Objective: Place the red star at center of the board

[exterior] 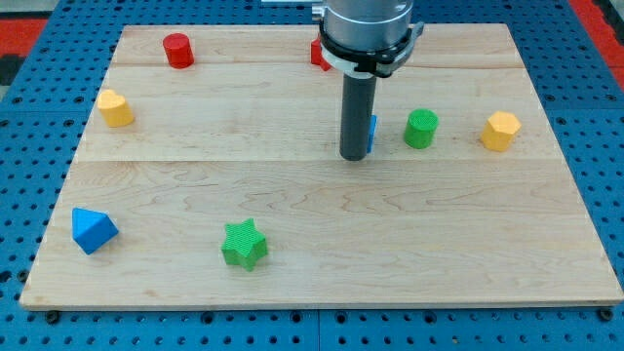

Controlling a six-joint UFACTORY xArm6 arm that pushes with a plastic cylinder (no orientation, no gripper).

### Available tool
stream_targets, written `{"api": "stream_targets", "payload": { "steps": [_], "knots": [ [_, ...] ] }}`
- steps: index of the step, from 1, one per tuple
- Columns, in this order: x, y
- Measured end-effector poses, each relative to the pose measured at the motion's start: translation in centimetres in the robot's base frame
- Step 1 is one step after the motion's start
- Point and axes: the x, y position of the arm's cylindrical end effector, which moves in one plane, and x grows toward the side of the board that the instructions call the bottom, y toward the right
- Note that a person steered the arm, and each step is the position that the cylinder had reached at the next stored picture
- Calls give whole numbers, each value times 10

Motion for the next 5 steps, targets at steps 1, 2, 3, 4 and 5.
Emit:
{"api": "stream_targets", "payload": {
  "steps": [1, 2, 3, 4, 5],
  "knots": [
    [-3, 16],
    [-2, 19],
    [-1, -71],
    [-67, -94],
    [-128, -23]
  ]
}}
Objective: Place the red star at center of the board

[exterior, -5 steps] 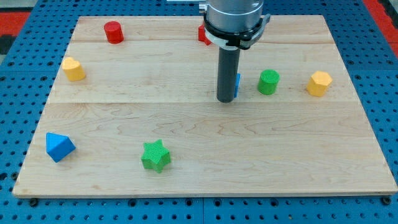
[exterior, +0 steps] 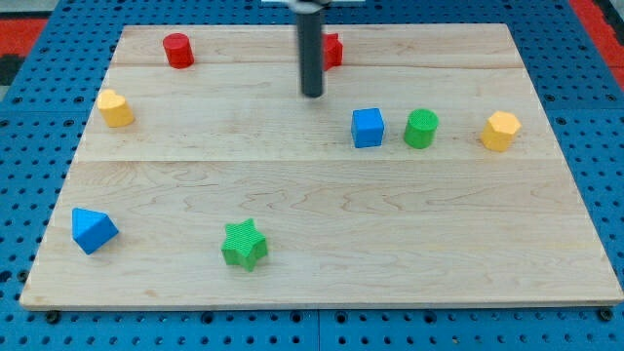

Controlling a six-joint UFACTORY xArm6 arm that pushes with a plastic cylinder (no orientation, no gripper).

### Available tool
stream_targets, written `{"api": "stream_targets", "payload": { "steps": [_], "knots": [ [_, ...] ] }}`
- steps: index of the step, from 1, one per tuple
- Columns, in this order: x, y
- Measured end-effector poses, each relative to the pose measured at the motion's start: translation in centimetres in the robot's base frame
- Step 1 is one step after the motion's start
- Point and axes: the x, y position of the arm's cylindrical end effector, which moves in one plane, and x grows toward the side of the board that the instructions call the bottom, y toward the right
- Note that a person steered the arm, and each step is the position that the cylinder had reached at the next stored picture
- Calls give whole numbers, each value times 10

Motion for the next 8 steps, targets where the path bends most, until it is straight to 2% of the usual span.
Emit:
{"api": "stream_targets", "payload": {
  "steps": [1, 3, 4, 5, 6, 7, 8],
  "knots": [
    [-28, 54],
    [-105, -52],
    [-93, -116],
    [-46, -123],
    [-73, -132],
    [-107, -116],
    [-57, -84]
  ]
}}
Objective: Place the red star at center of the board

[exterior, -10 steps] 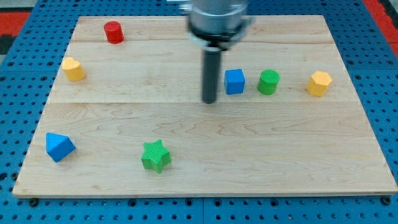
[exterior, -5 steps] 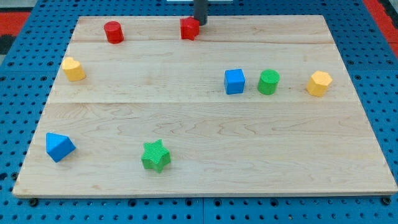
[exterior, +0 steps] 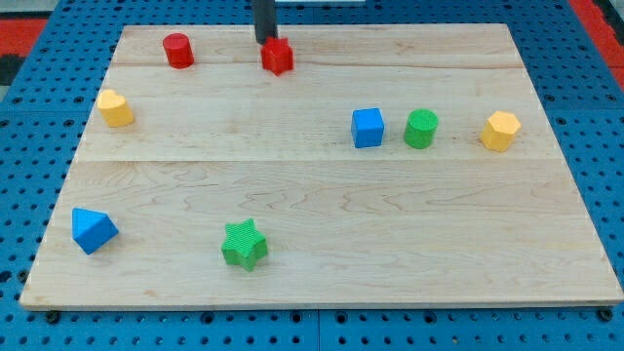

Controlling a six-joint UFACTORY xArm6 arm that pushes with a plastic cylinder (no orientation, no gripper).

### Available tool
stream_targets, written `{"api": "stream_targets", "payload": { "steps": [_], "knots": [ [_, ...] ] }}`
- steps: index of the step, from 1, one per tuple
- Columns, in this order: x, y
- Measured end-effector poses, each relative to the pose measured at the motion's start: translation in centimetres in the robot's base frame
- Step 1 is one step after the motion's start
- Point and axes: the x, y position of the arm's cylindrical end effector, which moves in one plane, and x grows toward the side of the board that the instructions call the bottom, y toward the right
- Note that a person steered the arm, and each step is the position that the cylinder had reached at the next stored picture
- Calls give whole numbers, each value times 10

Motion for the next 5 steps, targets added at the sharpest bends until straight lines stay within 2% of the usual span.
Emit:
{"api": "stream_targets", "payload": {
  "steps": [1, 2, 3, 4, 5],
  "knots": [
    [59, 11],
    [17, 13],
    [40, 49],
    [81, 25],
    [71, 13]
  ]
}}
